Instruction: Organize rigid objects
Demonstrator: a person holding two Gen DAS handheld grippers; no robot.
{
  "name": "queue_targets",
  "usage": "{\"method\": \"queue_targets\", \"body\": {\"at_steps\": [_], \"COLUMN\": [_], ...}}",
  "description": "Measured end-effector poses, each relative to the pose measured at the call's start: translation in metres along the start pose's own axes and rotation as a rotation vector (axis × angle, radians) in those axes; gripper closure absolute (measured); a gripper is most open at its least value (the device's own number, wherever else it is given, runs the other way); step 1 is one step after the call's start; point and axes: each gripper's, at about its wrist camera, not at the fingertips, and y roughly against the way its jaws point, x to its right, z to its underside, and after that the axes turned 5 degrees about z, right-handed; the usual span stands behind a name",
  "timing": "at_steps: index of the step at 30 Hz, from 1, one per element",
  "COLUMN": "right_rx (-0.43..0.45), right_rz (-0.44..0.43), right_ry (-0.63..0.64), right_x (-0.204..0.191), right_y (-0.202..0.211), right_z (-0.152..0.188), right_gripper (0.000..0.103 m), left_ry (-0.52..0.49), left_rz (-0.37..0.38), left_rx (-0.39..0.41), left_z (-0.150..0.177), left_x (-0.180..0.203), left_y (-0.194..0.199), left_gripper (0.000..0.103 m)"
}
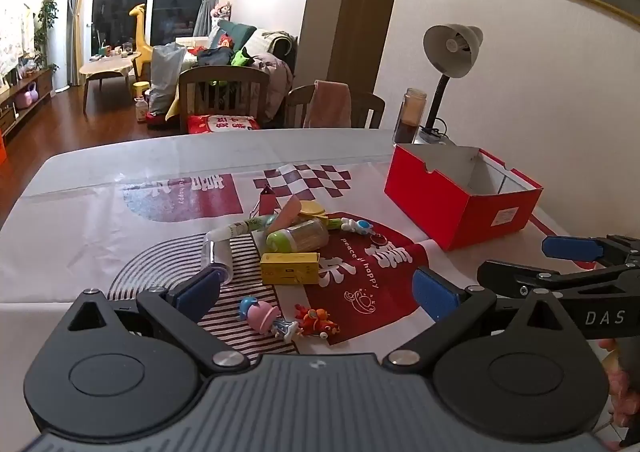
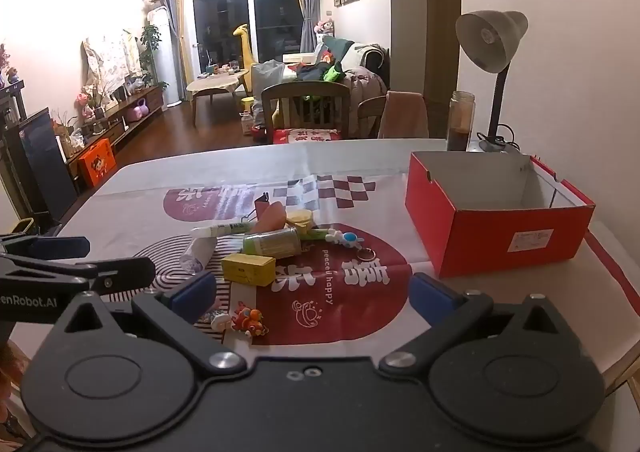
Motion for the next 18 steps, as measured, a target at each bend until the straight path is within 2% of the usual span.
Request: {"method": "queue_targets", "body": {"at_steps": [1, 18], "right_rx": [0.001, 0.030], "right_rz": [0.002, 0.031], "right_ry": [0.000, -0.010], "right_x": [0.000, 0.005], "right_y": [0.000, 0.013], "right_z": [0.000, -0.001], "right_gripper": [0.000, 0.000], "left_ry": [-0.009, -0.011], "left_rz": [0.006, 0.056], "left_rx": [0.019, 0.038], "left_z": [0.000, -0.004], "left_x": [0.000, 0.005], "left_y": [0.001, 0.009], "left_gripper": [0.000, 0.000]}}
